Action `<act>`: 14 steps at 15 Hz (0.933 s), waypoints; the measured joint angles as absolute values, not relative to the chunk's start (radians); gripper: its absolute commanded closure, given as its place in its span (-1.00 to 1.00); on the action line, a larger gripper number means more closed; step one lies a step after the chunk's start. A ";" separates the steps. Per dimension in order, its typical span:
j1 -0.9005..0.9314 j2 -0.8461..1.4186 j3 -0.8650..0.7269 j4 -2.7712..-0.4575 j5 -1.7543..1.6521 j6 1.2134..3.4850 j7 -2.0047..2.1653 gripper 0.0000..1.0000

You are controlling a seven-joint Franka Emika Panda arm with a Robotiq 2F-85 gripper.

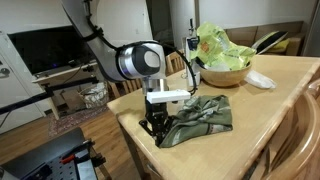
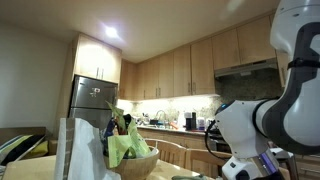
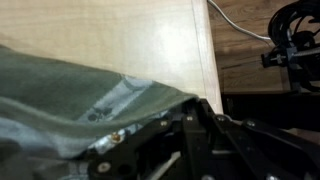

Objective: Move the green towel to the right then fold the green towel

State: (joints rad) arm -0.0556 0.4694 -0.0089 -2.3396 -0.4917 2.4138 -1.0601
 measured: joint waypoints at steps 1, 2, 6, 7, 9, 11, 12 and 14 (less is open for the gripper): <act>-0.056 0.469 -0.009 -2.339 -0.492 2.414 -1.060 1.00; -0.056 0.469 -0.009 -2.338 -0.492 2.414 -1.060 1.00; -0.056 0.461 -0.009 -2.334 -0.492 2.420 -1.060 0.99; -0.056 0.452 -0.009 -2.334 -0.492 2.423 -1.059 0.99; -0.056 0.423 -0.010 -2.334 -0.495 2.427 -1.058 0.99; -0.055 0.389 -0.010 -2.334 -0.503 2.430 -1.057 0.99; -0.055 0.372 -0.010 -2.335 -0.506 2.433 -1.057 0.99; -0.055 0.342 -0.010 -2.335 -0.507 2.444 -1.057 0.99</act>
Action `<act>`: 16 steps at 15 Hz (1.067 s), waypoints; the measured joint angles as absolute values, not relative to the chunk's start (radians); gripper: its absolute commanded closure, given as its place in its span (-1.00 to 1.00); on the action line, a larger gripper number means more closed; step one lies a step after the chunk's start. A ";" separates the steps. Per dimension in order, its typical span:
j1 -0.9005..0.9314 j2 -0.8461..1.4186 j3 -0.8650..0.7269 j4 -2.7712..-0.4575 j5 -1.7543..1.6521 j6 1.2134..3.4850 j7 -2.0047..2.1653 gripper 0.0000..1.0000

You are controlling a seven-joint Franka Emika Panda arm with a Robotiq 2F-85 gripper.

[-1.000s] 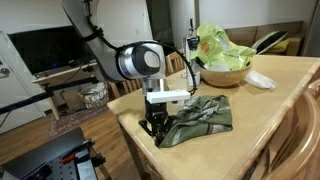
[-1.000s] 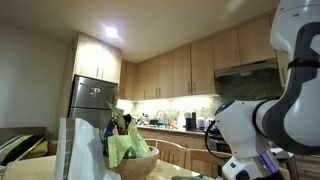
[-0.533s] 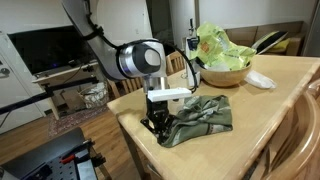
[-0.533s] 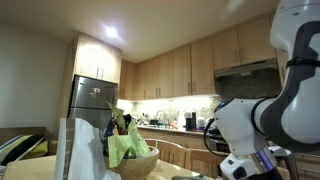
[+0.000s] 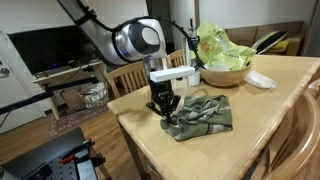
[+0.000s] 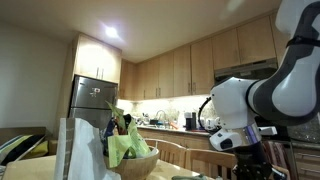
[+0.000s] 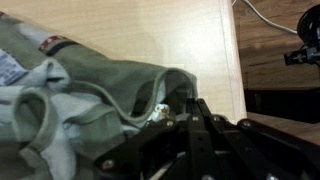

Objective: Move the green towel to the right then fold the green towel

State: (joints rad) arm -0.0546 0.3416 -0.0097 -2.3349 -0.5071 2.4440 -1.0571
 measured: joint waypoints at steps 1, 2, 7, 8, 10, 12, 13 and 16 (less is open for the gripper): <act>-0.055 0.330 -0.010 -2.335 -0.508 2.458 -1.056 0.99; -0.055 0.320 -0.010 -2.336 -0.509 2.480 -1.055 0.99; -0.055 0.312 -0.016 -2.348 -0.533 2.701 -1.012 0.96; -0.056 0.313 -0.018 -2.355 -0.532 2.763 -1.003 0.96; -0.056 0.313 -0.019 -2.363 -0.532 2.813 -0.994 0.96; -0.056 0.313 -0.019 -2.365 -0.532 2.817 -0.994 0.96; -0.057 0.313 -0.019 -2.365 -0.532 2.817 -0.994 0.99; -0.058 0.316 -0.016 -2.366 -0.526 2.817 -1.008 0.99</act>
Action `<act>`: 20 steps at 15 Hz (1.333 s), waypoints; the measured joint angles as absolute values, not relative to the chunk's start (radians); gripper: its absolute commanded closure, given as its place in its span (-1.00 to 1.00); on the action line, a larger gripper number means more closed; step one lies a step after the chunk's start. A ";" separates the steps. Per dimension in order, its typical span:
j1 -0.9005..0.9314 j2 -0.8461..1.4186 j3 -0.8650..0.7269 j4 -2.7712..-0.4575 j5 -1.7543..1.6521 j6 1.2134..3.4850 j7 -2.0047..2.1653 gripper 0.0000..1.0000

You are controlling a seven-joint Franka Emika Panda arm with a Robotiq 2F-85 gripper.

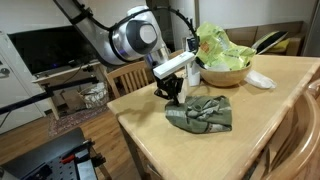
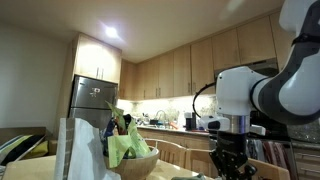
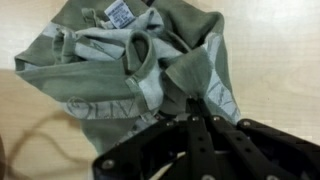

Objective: Move the green towel to the right then fold the green towel

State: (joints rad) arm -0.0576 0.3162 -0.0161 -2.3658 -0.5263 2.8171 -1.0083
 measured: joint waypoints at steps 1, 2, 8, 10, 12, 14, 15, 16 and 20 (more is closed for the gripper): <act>-0.064 0.320 -0.004 -2.367 -0.510 2.817 -1.047 0.99; -0.072 0.325 0.011 -2.367 -0.494 2.818 -1.087 0.99; -0.096 0.341 0.050 -2.349 -0.415 2.851 -1.216 0.99; -0.078 0.346 0.016 -2.334 -0.430 2.886 -1.184 0.99; -0.046 0.355 -0.040 -2.314 -0.468 2.926 -1.109 0.99; -0.002 0.369 -0.108 -2.291 -0.517 2.965 -1.023 0.99; 0.028 0.380 -0.150 -2.277 -0.546 2.984 -0.973 0.99; 0.060 0.391 -0.192 -2.262 -0.573 2.997 -0.925 0.99; 0.204 0.461 -0.357 -2.193 -0.651 3.024 -0.741 0.99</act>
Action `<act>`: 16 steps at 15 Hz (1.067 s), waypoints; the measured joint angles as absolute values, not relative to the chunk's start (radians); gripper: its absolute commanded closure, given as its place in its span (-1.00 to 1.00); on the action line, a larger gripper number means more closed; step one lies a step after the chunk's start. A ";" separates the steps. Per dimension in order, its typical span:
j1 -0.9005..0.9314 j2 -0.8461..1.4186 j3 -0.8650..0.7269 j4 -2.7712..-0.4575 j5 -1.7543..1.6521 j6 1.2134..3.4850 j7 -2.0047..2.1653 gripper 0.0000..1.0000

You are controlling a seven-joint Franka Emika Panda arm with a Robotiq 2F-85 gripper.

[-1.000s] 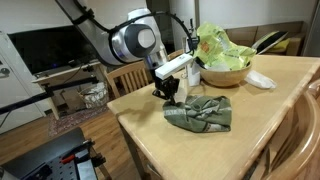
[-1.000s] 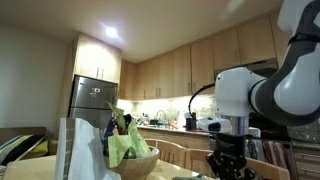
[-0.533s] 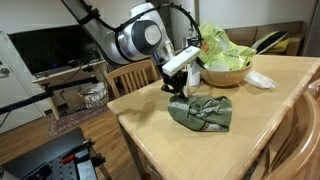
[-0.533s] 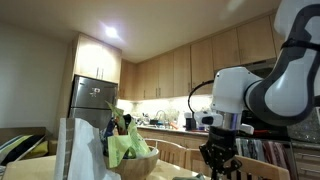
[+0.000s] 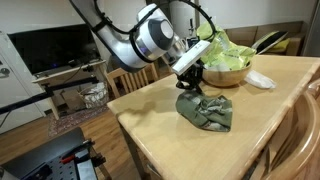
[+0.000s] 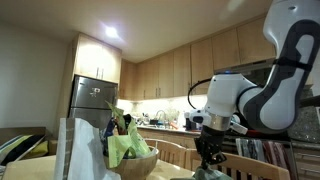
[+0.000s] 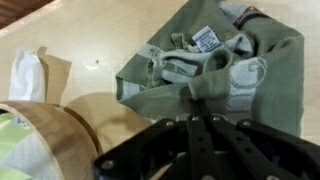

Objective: Move the green towel to the right then fold the green towel

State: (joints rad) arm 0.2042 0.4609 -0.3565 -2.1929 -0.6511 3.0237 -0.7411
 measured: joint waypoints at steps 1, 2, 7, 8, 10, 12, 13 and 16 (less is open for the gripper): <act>0.235 0.482 -0.387 -2.178 -0.656 3.024 -0.707 0.99; 0.262 0.503 -0.410 -2.164 -0.657 3.024 -0.678 0.99; 0.311 0.609 -0.435 -2.115 -0.639 3.017 -0.614 0.99; 0.305 0.626 -0.427 -2.104 -0.651 3.008 -0.595 0.99; 0.275 0.649 -0.391 -2.079 -0.677 2.988 -0.558 0.99; 0.238 0.663 -0.352 -2.055 -0.700 2.965 -0.536 0.99; 0.218 0.667 -0.332 -2.045 -0.707 2.954 -0.530 0.99; 0.165 0.674 -0.278 -2.017 -0.731 2.922 -0.523 0.34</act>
State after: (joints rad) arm 0.1655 0.6740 -0.2780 -2.0172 -0.7314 2.9220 -0.5233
